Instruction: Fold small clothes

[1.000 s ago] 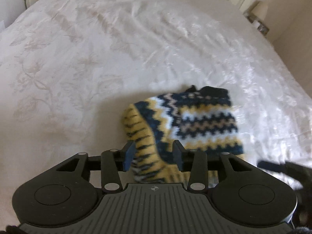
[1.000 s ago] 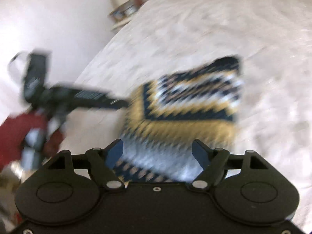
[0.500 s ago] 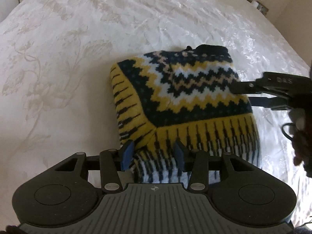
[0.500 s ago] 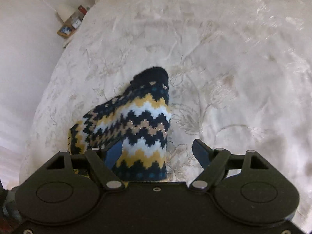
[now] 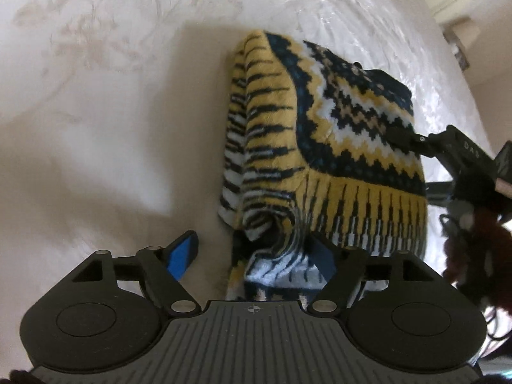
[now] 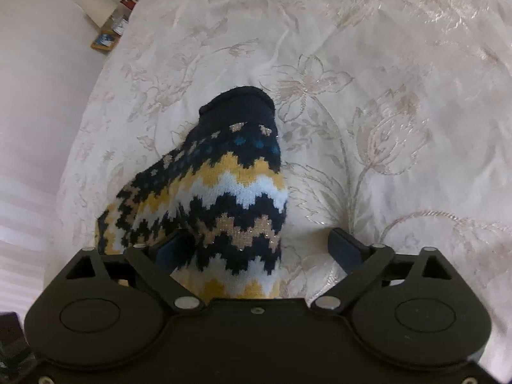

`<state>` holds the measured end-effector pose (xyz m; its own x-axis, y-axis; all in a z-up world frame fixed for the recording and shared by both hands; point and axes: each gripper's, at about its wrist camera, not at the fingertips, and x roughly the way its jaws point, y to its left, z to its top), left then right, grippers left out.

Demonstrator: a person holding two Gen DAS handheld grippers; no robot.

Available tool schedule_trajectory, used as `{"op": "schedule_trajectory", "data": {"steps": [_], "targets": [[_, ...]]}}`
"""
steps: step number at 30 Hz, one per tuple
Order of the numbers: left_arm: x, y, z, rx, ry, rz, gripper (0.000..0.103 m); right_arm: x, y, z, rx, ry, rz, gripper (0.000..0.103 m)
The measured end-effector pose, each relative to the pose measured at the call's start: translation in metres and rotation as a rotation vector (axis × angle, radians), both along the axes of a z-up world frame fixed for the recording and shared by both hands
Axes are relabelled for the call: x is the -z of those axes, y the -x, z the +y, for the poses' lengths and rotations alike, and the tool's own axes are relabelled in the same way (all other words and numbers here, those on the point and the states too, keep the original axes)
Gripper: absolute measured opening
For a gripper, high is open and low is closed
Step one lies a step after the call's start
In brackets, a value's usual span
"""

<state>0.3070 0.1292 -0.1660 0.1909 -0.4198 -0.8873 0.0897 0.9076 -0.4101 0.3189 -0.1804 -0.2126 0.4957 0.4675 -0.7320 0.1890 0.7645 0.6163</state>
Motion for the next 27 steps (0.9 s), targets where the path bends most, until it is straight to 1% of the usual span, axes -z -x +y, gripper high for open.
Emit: {"op": "schedule_trajectory", "data": {"steps": [2,5,7,9,10,12,13,14,15,16,17,18,20,22,24,27], "targets": [[0.005,-0.001,-0.002,0.009,0.023,0.011,0.080,0.003,0.000,-0.001,0.006,-0.033,-0.010,0.100],[0.010,-0.005,-0.009,0.040,0.064,0.017,0.082,0.006,0.003,-0.004,0.012,-0.099,-0.021,0.102],[0.014,-0.008,-0.013,0.051,0.112,0.033,0.084,0.009,0.006,-0.005,0.013,-0.144,-0.026,0.102],[0.019,-0.013,-0.017,0.055,0.158,0.054,0.090,0.012,0.009,-0.006,0.014,-0.195,-0.028,0.103],[0.020,-0.015,-0.019,0.061,0.184,0.065,0.091,0.013,0.010,-0.005,0.012,-0.217,-0.027,0.103],[0.027,-0.019,-0.023,0.078,0.274,0.113,0.089,0.015,0.013,-0.002,0.002,-0.258,-0.022,0.103],[0.030,-0.020,-0.023,0.075,0.312,0.143,0.082,0.016,0.015,-0.001,-0.006,-0.276,-0.018,0.103],[0.032,-0.021,-0.023,0.072,0.332,0.171,0.066,0.017,0.017,0.001,-0.012,-0.289,-0.012,0.102],[0.032,-0.020,-0.023,0.078,0.338,0.187,0.059,0.016,0.019,0.003,-0.025,-0.295,-0.004,0.097],[0.031,-0.019,-0.024,0.089,0.341,0.192,0.053,0.013,0.021,0.005,-0.041,-0.279,0.003,0.088],[0.029,-0.017,-0.025,0.103,0.336,0.184,0.048,0.010,0.024,0.007,-0.059,-0.234,0.014,0.061],[0.027,-0.014,-0.027,0.115,0.335,0.175,0.047,0.006,0.028,0.008,-0.071,-0.202,0.016,0.055],[0.021,-0.006,-0.029,0.131,0.348,0.172,0.046,-0.001,0.038,0.005,-0.048,-0.214,0.008,0.052],[0.016,0.007,-0.036,0.153,0.367,0.183,0.046,-0.013,0.051,0.005,-0.044,-0.194,0.003,0.051],[0.009,0.028,-0.045,0.191,0.366,0.181,0.046,-0.022,0.068,0.004,-0.060,-0.168,0.012,0.051],[0.003,0.068,-0.058,0.242,0.362,0.189,0.046,-0.028,0.081,0.005,-0.061,-0.155,0.037,0.051]]}}
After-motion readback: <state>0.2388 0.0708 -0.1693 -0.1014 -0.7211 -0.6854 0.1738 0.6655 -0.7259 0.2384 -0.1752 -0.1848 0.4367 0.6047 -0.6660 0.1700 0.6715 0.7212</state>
